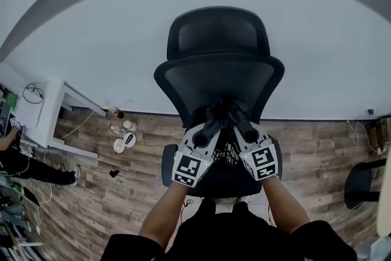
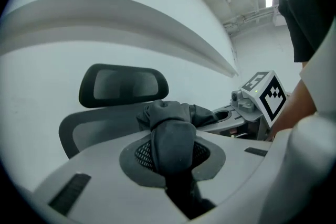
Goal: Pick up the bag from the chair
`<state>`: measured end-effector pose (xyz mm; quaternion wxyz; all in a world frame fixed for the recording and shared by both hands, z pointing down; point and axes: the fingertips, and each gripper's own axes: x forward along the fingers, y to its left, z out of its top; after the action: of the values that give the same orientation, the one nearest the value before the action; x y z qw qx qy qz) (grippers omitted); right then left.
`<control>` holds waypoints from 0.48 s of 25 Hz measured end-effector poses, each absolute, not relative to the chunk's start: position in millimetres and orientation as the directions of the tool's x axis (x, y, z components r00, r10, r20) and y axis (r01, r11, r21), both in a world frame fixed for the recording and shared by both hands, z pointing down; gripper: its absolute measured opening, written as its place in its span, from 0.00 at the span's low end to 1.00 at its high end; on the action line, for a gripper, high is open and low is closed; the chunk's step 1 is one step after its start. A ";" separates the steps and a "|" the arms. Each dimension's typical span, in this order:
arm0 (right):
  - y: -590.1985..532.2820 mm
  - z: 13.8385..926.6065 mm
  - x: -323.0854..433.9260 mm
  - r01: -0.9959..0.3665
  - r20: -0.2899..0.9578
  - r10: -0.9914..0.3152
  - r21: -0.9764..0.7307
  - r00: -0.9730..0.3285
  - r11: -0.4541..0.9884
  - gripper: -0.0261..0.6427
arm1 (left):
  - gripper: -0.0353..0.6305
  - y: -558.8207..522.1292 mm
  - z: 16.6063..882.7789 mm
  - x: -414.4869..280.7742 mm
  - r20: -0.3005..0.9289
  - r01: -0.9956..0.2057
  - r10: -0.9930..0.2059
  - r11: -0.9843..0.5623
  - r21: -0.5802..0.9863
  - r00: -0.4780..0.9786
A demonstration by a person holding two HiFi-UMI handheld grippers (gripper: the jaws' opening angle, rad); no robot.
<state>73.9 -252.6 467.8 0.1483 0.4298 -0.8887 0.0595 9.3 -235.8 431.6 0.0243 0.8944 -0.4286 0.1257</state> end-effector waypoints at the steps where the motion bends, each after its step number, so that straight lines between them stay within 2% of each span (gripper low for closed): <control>1: -253.3 453.2 76.2 -0.783 0.293 -0.755 0.030 -0.587 0.621 0.13 | 0.18 -235.9 417.5 11.8 0.223 -0.772 -0.766 -0.631 -0.076 0.603; 12: -255.8 307.3 103.0 -0.808 0.068 -0.817 0.122 -0.573 0.577 0.13 | 0.18 -240.7 279.6 37.2 -0.009 -0.771 -0.779 -0.619 -0.149 0.627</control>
<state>103.0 -255.8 307.3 0.0584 0.4584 -0.8860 -0.0386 37.2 -240.7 279.6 -0.0695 0.8994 -0.4307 0.0283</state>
